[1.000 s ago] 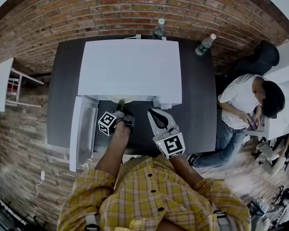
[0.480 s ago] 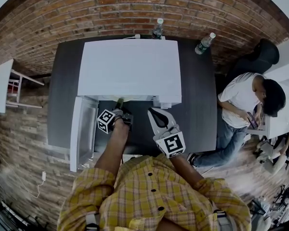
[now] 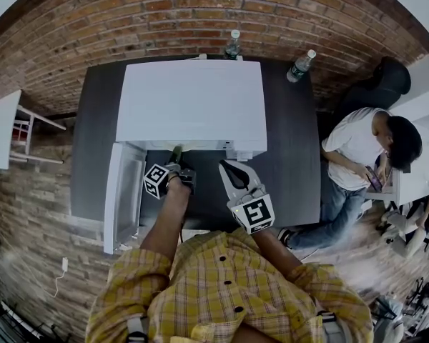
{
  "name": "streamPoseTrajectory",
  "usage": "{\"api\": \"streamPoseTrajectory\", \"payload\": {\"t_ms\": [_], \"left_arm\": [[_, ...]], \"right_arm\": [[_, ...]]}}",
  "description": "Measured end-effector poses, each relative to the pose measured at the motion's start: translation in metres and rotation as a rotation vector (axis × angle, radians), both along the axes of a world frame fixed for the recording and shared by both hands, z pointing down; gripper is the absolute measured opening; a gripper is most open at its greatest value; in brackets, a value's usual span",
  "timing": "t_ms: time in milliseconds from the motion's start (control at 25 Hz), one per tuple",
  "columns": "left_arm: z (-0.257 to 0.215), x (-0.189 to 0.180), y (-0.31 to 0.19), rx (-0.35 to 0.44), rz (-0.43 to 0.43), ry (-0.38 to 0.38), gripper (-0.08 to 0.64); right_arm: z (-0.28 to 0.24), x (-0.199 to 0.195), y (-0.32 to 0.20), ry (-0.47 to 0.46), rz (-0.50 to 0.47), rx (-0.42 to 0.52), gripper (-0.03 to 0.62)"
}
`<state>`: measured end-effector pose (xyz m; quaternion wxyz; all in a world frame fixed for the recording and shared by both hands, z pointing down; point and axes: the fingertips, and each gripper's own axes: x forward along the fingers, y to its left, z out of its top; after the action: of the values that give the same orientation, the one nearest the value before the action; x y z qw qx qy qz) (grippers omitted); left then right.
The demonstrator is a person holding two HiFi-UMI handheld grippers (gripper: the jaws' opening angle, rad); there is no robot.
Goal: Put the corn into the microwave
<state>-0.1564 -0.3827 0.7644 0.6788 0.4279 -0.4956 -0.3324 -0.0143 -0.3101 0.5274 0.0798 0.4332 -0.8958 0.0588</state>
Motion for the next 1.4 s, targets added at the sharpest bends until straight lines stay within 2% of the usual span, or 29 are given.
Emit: {"api": "streamPoseTrajectory", "payload": {"t_ms": [480, 680, 800, 1120, 1200, 1280, 1400], "left_arm": [[-0.047, 0.011, 0.026, 0.115, 0.023, 0.033, 0.160], [-0.066, 0.015, 0.043, 0.141, 0.037, 0.051, 0.096], [-0.081, 0.018, 0.056, 0.175, 0.053, 0.047, 0.001], [-0.138, 0.026, 0.084, 0.324, 0.117, -0.015, 0.000], [-0.159, 0.028, 0.090, 0.384, 0.121, -0.003, 0.000], [-0.183, 0.032, 0.095, 0.450, 0.111, 0.042, 0.000], [-0.208, 0.041, 0.105, 0.532, 0.148, 0.003, -0.002]], "right_arm": [[-0.017, 0.011, 0.029, -0.016, 0.057, 0.028, 0.005], [-0.020, 0.014, 0.041, -0.014, 0.080, 0.032, 0.005], [-0.021, 0.015, 0.048, -0.011, 0.092, 0.033, 0.005], [-0.020, 0.016, 0.070, -0.028, 0.117, 0.013, 0.005], [-0.022, 0.016, 0.073, -0.038, 0.126, 0.016, 0.005], [-0.024, 0.016, 0.077, -0.045, 0.131, 0.019, 0.005], [-0.027, 0.018, 0.083, -0.054, 0.135, 0.021, 0.005]]}}
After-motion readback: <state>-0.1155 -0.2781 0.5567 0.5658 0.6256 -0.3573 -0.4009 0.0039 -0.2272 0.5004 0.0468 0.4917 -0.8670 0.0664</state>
